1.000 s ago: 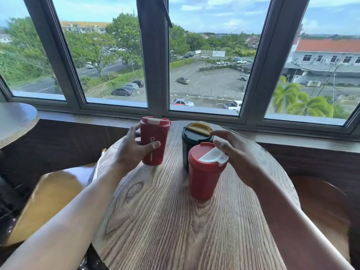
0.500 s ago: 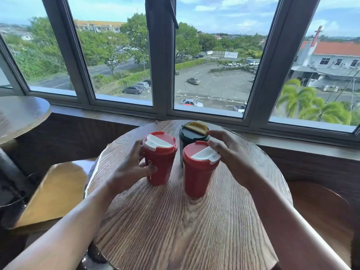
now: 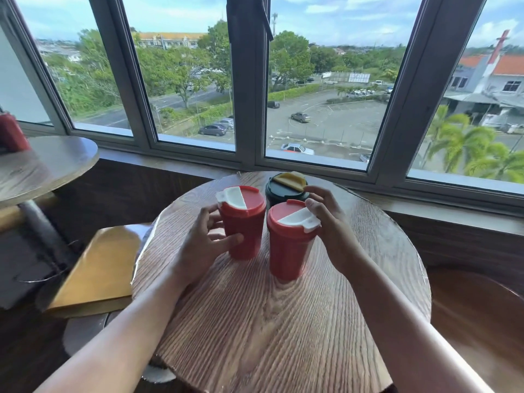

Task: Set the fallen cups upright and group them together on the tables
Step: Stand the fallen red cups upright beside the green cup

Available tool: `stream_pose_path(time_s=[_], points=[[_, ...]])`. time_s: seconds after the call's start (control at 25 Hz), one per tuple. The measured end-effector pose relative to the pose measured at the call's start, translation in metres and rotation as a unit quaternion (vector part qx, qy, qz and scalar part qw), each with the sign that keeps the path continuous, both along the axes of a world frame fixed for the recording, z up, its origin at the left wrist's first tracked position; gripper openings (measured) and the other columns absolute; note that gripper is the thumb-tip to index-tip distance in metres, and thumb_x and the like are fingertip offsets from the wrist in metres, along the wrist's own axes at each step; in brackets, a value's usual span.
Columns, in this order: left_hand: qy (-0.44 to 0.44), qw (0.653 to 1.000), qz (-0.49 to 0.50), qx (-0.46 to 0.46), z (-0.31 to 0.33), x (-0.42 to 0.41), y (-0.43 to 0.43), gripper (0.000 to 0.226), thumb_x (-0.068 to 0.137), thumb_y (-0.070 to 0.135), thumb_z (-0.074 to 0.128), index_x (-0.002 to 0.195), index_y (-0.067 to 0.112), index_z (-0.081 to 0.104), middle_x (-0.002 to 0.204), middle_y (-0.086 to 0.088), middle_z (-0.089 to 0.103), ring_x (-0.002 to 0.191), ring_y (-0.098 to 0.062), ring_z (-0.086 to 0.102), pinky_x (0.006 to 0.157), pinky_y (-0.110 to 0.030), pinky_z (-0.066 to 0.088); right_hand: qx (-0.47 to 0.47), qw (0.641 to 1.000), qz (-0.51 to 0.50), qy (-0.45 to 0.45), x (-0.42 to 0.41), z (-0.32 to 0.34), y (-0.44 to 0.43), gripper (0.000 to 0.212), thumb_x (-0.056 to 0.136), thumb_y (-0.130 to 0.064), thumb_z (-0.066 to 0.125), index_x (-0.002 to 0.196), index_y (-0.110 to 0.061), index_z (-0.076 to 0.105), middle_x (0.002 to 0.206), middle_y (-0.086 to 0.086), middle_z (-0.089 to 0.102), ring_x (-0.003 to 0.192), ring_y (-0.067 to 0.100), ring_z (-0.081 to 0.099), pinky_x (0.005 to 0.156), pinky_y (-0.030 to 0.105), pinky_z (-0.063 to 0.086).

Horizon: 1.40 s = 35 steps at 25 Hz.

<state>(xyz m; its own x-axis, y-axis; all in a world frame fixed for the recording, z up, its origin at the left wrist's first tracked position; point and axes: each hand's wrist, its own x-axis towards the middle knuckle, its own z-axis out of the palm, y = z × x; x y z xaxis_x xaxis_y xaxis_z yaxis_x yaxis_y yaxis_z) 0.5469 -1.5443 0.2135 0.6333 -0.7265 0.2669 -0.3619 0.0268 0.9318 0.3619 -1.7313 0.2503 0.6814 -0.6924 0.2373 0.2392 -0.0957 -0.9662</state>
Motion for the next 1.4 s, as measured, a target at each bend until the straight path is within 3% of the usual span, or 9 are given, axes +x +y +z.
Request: stream_pose_path(time_s=[0.08,0.24,0.36,0.44,0.72,0.92,1.08,1.24,1.4], points=[[0.01,1.0,-0.015,-0.004,-0.001,-0.001,0.0,0.072,0.062,0.04,0.083,0.124,0.021,0.051,0.119,-0.011,0.067,0.112,-0.021,0.066,0.09,-0.039,0.057,0.015,1.0,0.004,-0.015,0.001,-0.001,0.001,0.043,0.073,-0.04,0.062,0.114,-0.028,0.065,0.118,0.014,0.063,0.106,0.021,0.056,0.085,0.037,0.038],[0.001,1.0,-0.007,0.011,-0.001,-0.011,-0.004,0.071,0.06,0.038,0.083,0.121,0.019,0.051,0.117,-0.007,0.066,0.105,-0.02,0.067,0.083,-0.033,0.058,0.024,0.999,-0.005,-0.023,0.003,-0.004,0.003,0.048,0.071,-0.041,0.061,0.116,-0.024,0.063,0.117,0.016,0.062,0.104,0.021,0.057,0.086,0.037,0.038],[-0.024,0.998,0.028,0.049,0.001,-0.016,-0.008,0.071,0.064,0.021,0.091,0.121,0.022,0.049,0.108,0.0,0.068,0.092,-0.02,0.071,0.077,-0.035,0.06,0.024,0.999,-0.007,-0.033,0.005,-0.003,0.006,0.047,0.071,-0.041,0.061,0.115,-0.024,0.062,0.109,0.009,0.06,0.099,0.02,0.055,0.082,0.034,0.038],[-0.045,0.997,0.041,0.054,0.0,-0.015,-0.008,0.067,0.068,0.014,0.089,0.12,0.023,0.049,0.103,0.003,0.067,0.087,-0.017,0.071,0.072,-0.029,0.059,0.021,0.999,-0.008,-0.035,0.005,-0.003,0.007,0.045,0.073,-0.04,0.061,0.115,-0.024,0.062,0.105,0.005,0.058,0.096,0.018,0.054,0.079,0.032,0.039],[-0.045,0.997,0.028,0.06,0.0,-0.013,-0.004,0.071,0.055,0.042,0.086,0.117,0.028,0.053,0.109,0.007,0.069,0.088,-0.007,0.071,0.075,-0.027,0.06,0.009,0.999,-0.018,-0.025,0.003,-0.004,0.008,0.039,0.077,-0.043,0.06,0.112,-0.028,0.063,0.102,-0.004,0.061,0.093,0.012,0.055,0.079,0.028,0.039],[-0.055,0.997,0.01,0.053,0.0,-0.012,-0.005,0.061,0.071,0.008,0.087,0.12,0.019,0.052,0.107,0.004,0.068,0.086,0.001,0.069,0.076,-0.02,0.056,0.002,1.0,-0.022,-0.019,0.003,-0.003,0.009,0.046,0.074,-0.049,0.058,0.114,-0.027,0.062,0.103,-0.001,0.061,0.094,0.013,0.055,0.082,0.031,0.039],[-0.053,0.997,0.0,0.048,-0.002,-0.009,-0.006,0.063,0.075,0.004,0.083,0.126,0.018,0.05,0.112,-0.004,0.069,0.095,-0.012,0.071,0.079,-0.022,0.057,-0.012,1.0,-0.026,-0.008,0.002,-0.002,0.01,0.046,0.077,-0.055,0.055,0.114,-0.028,0.061,0.106,-0.003,0.062,0.1,0.017,0.056,0.088,0.034,0.04],[-0.041,0.998,-0.014,0.043,0.0,-0.013,-0.003,0.073,0.069,0.018,0.085,0.132,0.012,0.047,0.116,-0.008,0.068,0.104,-0.016,0.07,0.088,-0.029,0.057,-0.021,0.999,-0.028,-0.004,0.003,-0.002,0.009,0.046,0.082,-0.061,0.052,0.114,-0.03,0.062,0.114,0.002,0.063,0.111,0.026,0.058,0.097,0.045,0.041],[-0.024,0.999,-0.025,0.036,0.003,-0.015,0.003,0.083,0.065,0.05,0.085,0.126,0.01,0.046,0.127,-0.009,0.063,0.119,-0.021,0.062,0.102,-0.045,0.05,-0.032,0.999,-0.026,0.014,-0.001,0.002,0.007,0.046,0.087,-0.059,0.05,0.116,-0.026,0.062,0.123,0.012,0.066,0.122,0.032,0.059,0.108,0.055,0.042]])
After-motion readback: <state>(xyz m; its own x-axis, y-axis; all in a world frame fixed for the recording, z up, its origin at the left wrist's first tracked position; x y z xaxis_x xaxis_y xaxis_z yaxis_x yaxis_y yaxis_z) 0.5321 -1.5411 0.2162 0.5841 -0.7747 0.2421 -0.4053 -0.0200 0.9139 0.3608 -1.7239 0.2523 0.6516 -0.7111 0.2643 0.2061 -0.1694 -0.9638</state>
